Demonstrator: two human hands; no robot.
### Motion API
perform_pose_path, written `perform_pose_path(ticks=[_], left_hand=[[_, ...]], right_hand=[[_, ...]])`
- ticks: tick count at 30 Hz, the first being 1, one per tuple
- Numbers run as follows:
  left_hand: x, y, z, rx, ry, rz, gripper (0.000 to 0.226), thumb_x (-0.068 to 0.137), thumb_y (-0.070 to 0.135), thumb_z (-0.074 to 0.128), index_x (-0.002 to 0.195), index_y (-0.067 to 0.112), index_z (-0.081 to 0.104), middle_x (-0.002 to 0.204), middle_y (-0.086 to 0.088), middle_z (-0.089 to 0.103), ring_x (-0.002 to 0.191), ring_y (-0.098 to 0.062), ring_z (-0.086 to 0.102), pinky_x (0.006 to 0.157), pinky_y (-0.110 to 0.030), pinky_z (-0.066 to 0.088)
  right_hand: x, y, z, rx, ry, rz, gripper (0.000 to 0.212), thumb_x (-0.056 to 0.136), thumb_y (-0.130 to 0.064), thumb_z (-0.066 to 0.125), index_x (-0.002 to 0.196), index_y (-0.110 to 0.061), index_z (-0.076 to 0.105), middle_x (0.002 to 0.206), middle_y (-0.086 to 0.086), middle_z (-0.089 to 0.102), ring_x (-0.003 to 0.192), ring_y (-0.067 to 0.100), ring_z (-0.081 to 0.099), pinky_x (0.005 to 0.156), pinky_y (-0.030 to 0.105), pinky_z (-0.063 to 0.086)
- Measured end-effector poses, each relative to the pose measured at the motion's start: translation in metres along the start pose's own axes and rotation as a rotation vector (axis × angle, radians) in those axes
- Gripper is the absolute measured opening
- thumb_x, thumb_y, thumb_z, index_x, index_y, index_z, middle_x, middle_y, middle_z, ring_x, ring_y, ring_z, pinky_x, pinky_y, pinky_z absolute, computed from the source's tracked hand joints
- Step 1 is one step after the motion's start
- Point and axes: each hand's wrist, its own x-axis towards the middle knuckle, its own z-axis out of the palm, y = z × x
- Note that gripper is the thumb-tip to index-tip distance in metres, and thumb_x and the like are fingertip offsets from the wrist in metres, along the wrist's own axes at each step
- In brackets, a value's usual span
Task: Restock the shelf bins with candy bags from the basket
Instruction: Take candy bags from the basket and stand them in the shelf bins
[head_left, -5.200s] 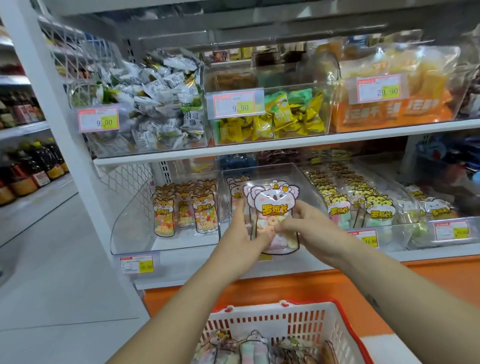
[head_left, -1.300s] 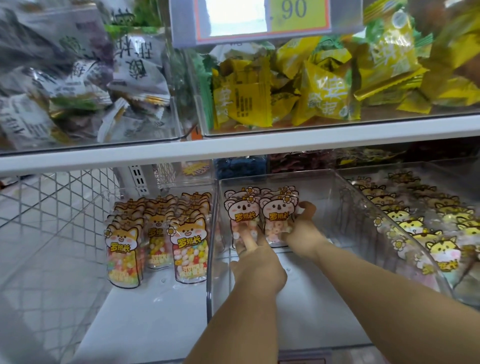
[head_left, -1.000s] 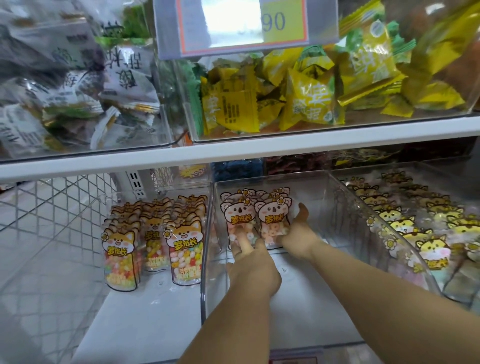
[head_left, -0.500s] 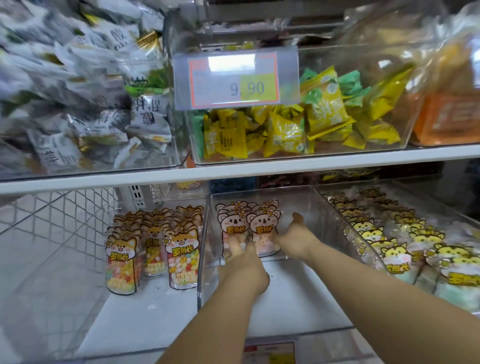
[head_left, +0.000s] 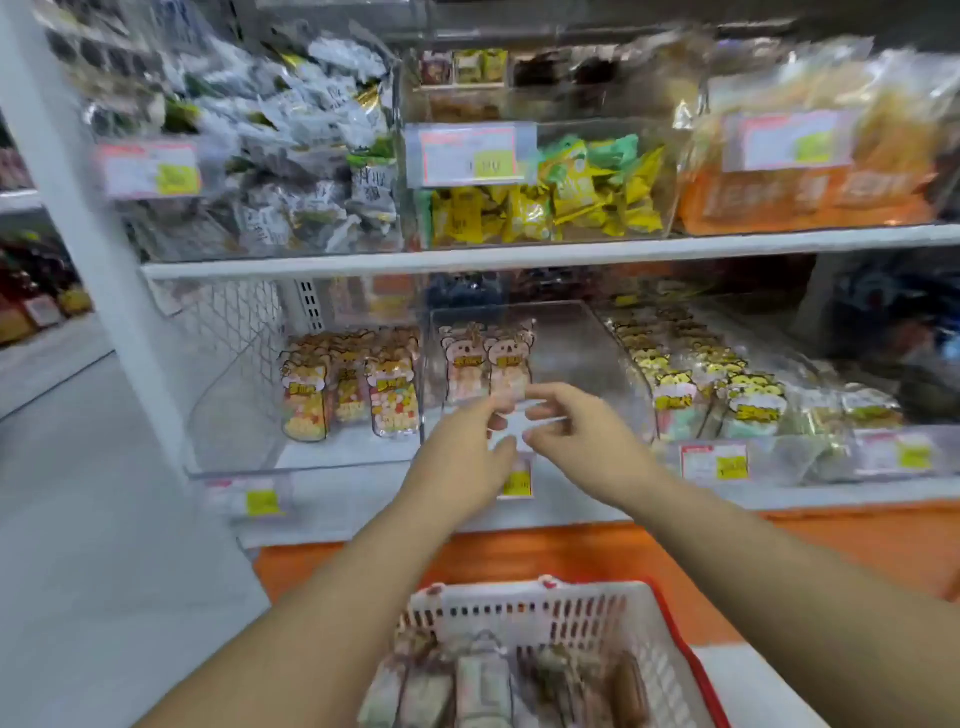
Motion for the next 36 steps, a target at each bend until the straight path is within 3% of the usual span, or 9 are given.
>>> perform_pose_path(ticks=[2,6,13,17,22,27,30,33,36], left_hand=[[-0.037,-0.006,0.003,-0.070,0.007,0.012,0.033,0.097,0.018,0.060,0.131,0.023,0.060,0.112,0.008,0.064,0.101,-0.011,0.063,0.093,-0.029,0.050],[-0.109,-0.040,0.030,-0.135,-0.006,-0.082,0.031,0.096,0.009,0.059,0.126,0.016,0.062,0.109,0.003,0.066,0.101,-0.014,0.064,0.092,-0.029,0.051],[-0.190,-0.125,0.088,0.011,-0.264,-0.332,0.035,0.101,0.022,0.054,0.136,0.022,0.054,0.126,0.004,0.059,0.111,-0.012,0.056,0.077,-0.018,0.041],[-0.214,-0.175,0.107,0.261,-0.430,-0.396,0.055,0.101,0.037,0.052,0.152,0.029,0.035,0.155,-0.005,0.034,0.140,-0.027,0.038,0.108,-0.036,0.039],[-0.223,-0.203,0.124,0.408,-0.656,-0.425,0.072,0.101,0.049,0.047,0.159,0.039,0.007,0.167,-0.003,-0.012,0.153,-0.036,-0.006,0.118,-0.056,0.027],[-0.221,-0.201,0.132,0.468,-0.748,-0.444,0.075,0.100,0.042,0.051,0.158,0.041,0.004,0.165,0.000,-0.024,0.151,-0.037,-0.016,0.115,-0.061,0.029],[-0.222,-0.202,0.134,0.464,-0.717,-0.455,0.076,0.100,0.041,0.052,0.158,0.043,0.003,0.165,0.001,-0.024,0.151,-0.036,-0.016,0.117,-0.061,0.026],[-0.225,-0.204,0.136,0.460,-0.674,-0.471,0.077,0.099,0.040,0.051,0.158,0.041,0.001,0.165,0.001,-0.021,0.151,-0.036,-0.016,0.118,-0.063,0.022],[-0.224,-0.201,0.142,0.469,-0.624,-0.477,0.090,0.098,0.038,0.050,0.154,0.041,-0.020,0.162,-0.001,-0.028,0.150,-0.037,-0.021,0.118,-0.066,0.010]], right_hand=[[-0.038,0.009,0.009,0.020,-0.040,-0.019,0.042,0.092,-0.010,0.066,0.131,-0.021,0.056,0.113,-0.001,0.062,0.089,0.014,0.065,0.067,0.012,0.048],[-0.103,0.051,0.036,-0.014,-0.192,0.060,0.039,0.091,-0.008,0.067,0.126,-0.022,0.057,0.115,0.003,0.065,0.088,0.016,0.064,0.085,0.032,0.056],[-0.142,0.148,0.064,-0.319,-0.519,0.358,0.041,0.092,-0.027,0.066,0.131,-0.021,0.055,0.114,-0.001,0.061,0.100,0.019,0.060,0.082,0.029,0.050],[-0.153,0.195,0.076,-0.484,-0.712,0.461,0.018,0.093,-0.021,0.058,0.109,-0.026,0.051,0.106,-0.001,0.054,0.098,0.025,0.054,0.075,0.026,0.045],[-0.154,0.221,0.108,-0.532,-0.762,0.499,0.054,0.095,-0.029,0.059,0.146,-0.015,0.044,0.145,0.012,0.049,0.129,0.031,0.049,0.102,0.036,0.044],[-0.152,0.226,0.143,-0.548,-0.685,0.438,0.067,0.087,-0.041,0.058,0.147,-0.021,0.036,0.146,0.008,0.046,0.134,0.034,0.042,0.105,0.045,0.043],[-0.161,0.248,0.154,-0.670,-0.835,0.486,0.093,0.076,-0.065,0.058,0.154,-0.028,0.022,0.158,0.006,0.031,0.141,0.038,0.034,0.111,0.051,0.036],[-0.170,0.255,0.154,-0.929,-1.010,0.412,0.080,0.079,-0.071,0.058,0.142,-0.021,0.048,0.150,0.008,0.037,0.139,0.036,0.034,0.115,0.051,0.025],[-0.171,0.249,0.154,-0.957,-0.967,0.427,0.060,0.078,-0.066,0.061,0.114,-0.017,0.062,0.128,0.008,0.054,0.125,0.032,0.049,0.107,0.046,0.035]])
